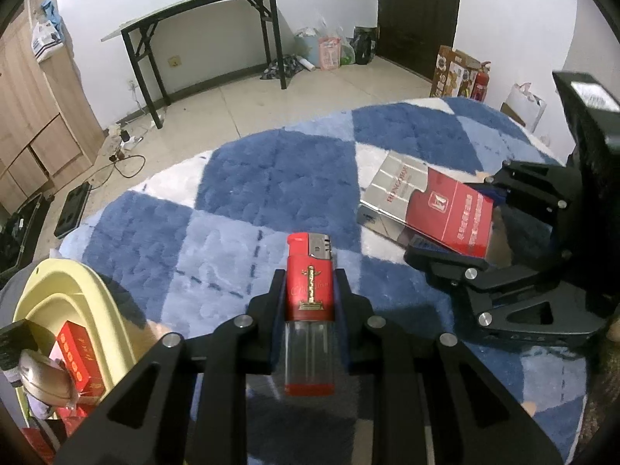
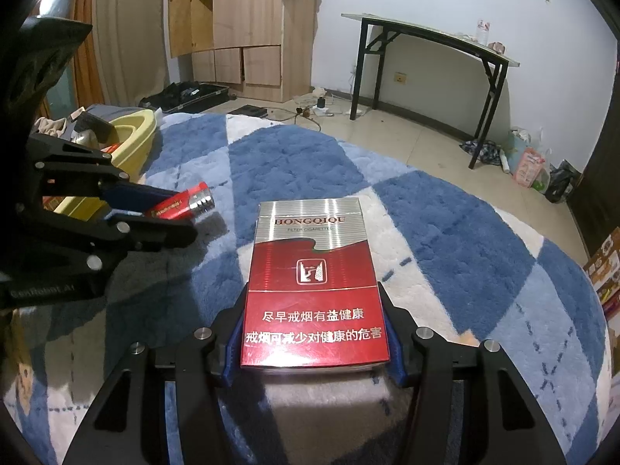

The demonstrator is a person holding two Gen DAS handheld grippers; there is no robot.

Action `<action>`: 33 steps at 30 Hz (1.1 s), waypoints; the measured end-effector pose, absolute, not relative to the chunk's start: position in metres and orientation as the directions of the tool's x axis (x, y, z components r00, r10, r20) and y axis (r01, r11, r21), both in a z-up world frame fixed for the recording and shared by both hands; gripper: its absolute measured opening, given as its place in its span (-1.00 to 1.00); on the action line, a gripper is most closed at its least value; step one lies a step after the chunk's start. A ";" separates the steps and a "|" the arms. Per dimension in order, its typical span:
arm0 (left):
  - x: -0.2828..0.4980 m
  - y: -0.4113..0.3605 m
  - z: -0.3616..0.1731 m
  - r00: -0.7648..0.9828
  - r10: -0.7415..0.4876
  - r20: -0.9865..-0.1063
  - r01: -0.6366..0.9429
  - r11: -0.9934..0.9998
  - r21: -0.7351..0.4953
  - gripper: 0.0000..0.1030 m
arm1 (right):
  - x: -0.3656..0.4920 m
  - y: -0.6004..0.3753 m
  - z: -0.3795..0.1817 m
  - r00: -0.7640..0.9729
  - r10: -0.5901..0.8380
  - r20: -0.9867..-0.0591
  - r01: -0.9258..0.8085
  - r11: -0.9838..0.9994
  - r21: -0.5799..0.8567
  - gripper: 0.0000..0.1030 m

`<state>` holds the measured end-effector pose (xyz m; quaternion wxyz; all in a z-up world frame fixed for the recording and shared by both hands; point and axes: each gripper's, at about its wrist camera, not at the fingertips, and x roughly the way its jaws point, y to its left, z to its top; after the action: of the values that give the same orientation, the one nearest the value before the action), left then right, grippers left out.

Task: Organize rigid objects
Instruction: 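Lift the lighter with the left gripper while the right lifts the Hongqiqu pack, then lower the lighter and Hongqiqu pack into the yellow tray and open both grippers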

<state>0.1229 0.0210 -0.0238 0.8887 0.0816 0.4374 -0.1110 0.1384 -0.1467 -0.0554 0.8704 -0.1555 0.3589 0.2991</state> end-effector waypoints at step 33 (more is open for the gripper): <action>0.039 0.226 0.065 0.721 0.095 -0.686 -0.144 0.989 -0.015 -0.53 | 0.065 -0.043 0.016 0.490 0.634 -0.599 -0.804 0.594 -0.029 0.07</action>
<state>0.0390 0.2258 0.0650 0.9271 -0.0335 0.3676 0.0646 0.0649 -0.0429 0.0158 0.8491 -0.1544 0.2756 0.4233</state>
